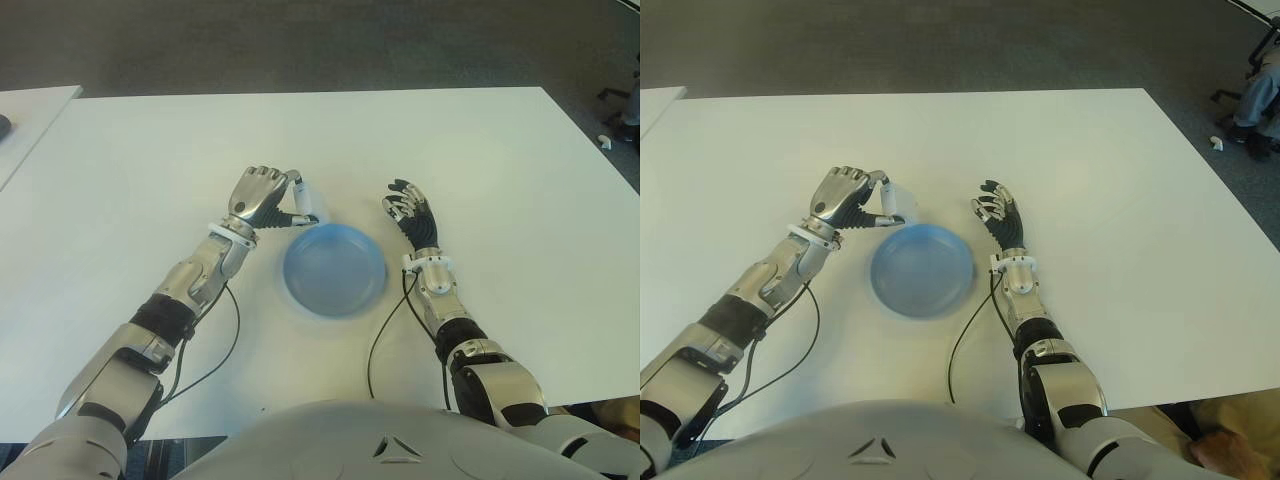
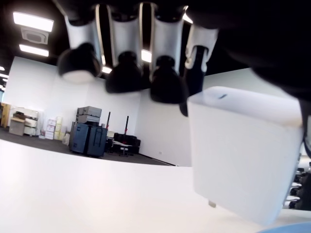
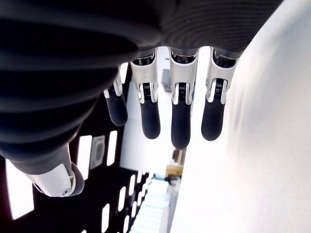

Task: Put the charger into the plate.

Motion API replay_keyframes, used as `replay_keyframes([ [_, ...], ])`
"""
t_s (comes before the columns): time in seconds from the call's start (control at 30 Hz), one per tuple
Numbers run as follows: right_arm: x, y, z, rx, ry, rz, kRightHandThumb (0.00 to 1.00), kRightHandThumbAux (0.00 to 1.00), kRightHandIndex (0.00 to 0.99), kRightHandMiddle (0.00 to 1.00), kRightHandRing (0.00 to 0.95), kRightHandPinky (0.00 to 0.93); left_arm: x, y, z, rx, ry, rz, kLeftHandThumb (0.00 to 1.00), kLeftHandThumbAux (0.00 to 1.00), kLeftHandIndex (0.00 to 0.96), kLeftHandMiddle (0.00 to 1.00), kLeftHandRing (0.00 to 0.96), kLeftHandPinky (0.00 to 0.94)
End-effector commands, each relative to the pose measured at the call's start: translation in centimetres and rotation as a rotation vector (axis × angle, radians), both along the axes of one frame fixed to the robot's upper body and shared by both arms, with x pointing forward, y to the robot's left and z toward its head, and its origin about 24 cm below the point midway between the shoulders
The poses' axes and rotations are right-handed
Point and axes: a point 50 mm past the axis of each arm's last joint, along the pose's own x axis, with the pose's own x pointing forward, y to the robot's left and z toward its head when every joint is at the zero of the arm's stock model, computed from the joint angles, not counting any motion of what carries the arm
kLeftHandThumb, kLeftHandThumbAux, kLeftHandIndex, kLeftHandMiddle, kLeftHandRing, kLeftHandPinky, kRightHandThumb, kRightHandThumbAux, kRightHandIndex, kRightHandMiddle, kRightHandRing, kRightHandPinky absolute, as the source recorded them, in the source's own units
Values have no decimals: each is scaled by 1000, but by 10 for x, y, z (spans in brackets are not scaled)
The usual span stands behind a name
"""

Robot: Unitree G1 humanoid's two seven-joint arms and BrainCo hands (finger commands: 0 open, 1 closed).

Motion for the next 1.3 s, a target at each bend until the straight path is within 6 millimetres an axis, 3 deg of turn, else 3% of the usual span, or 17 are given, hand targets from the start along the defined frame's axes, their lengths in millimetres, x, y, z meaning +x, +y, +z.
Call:
replay_keyframes([
  [0.03, -94, 0, -88, 30, 447, -47, 520, 595, 179, 258, 300, 364, -7, 3, -5, -8, 9, -17, 738, 695, 443, 848, 846, 862],
  [0.6, -96, 0, -89, 43, 458, -38, 509, 588, 174, 250, 290, 335, -8, 3, -7, -68, -14, -51, 742, 694, 443, 846, 846, 858],
  [1.3, -94, 6, -88, 47, 446, -40, 532, 580, 179, 249, 286, 334, -17, -1, -18, -10, 52, -121, 740, 694, 443, 848, 846, 860],
])
